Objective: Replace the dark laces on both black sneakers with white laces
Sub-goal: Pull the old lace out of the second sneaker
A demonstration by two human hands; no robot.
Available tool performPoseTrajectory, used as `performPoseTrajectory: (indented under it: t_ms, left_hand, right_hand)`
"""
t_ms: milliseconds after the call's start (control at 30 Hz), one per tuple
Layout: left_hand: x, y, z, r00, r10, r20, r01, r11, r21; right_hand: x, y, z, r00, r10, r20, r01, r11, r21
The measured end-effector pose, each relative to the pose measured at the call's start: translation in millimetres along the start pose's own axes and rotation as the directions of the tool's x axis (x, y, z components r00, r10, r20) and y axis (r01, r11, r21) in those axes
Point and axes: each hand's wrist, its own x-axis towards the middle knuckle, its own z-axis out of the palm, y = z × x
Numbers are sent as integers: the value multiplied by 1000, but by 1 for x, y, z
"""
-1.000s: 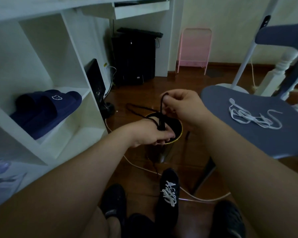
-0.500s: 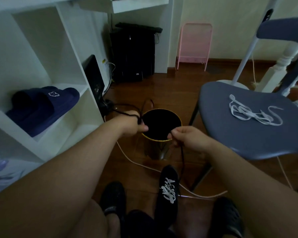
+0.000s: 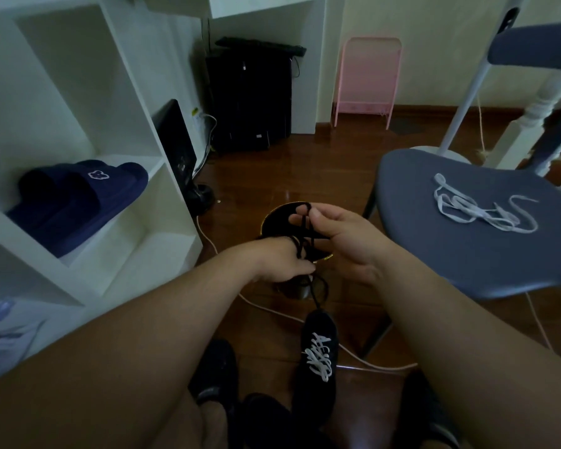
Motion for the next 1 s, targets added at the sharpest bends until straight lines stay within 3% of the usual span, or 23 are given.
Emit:
performPoseTrajectory:
  t_ms: [67, 133, 233, 300, 367, 467, 500, 567, 633, 667, 800, 867, 933, 1000]
  left_hand:
    - [-3, 5, 0, 998, -6, 56, 11, 996, -91]
    - [-6, 10, -1, 994, 44, 100, -10, 949, -315]
    - [-9, 13, -10, 981, 108, 160, 27, 746, -666]
    - [-11, 13, -18, 953, 199, 227, 24, 698, -716]
    - [-14, 12, -23, 896, 245, 370, 85, 724, -685]
    - [-23, 18, -29, 871, 84, 484, 230, 801, -553]
    - [-26, 21, -32, 894, -26, 448, 260, 843, -471]
    - [-28, 20, -36, 955, -165, 245, 213, 959, -184]
    - [-24, 15, -37, 987, -156, 26, 151, 979, 134]
    - [-21, 11, -36, 989, -136, -61, 145, 972, 183]
    - [-17, 10, -30, 954, -47, -295, 35, 998, -48]
    - [-13, 10, -29, 964, -27, -266, -35, 973, -227]
    - [-12, 8, -30, 984, -51, -169, -37, 877, -479]
    - [-12, 6, -35, 976, -141, -168, -24, 691, -722]
  right_hand:
    - [1, -4, 2, 999, -19, -47, 19, 1000, -9]
    - [1, -5, 1, 998, -20, -56, 19, 1000, -14]
    - [1, 6, 0, 990, 140, 11, -140, 990, 7]
    - [0, 20, -2, 939, 311, 146, -322, 945, 60]
    - [0, 34, -4, 889, 364, 279, -398, 914, 78]
    - [2, 48, -3, 844, 370, 389, -430, 899, 78]
    - [3, 51, -2, 836, 379, 397, -441, 894, 76]
    - [3, 55, -1, 840, 407, 359, -469, 877, 105]
    - [0, 55, 2, 865, 406, 295, -463, 872, 157]
    - [-2, 54, 4, 878, 396, 268, -450, 874, 182]
    - [-3, 47, 12, 904, 348, 248, -409, 874, 264]
    - [4, 43, 6, 917, 290, 275, -359, 900, 248]
    - [13, 30, -4, 918, 244, 312, -315, 927, 202]
    - [27, 12, -12, 940, 203, 274, -222, 974, 43]
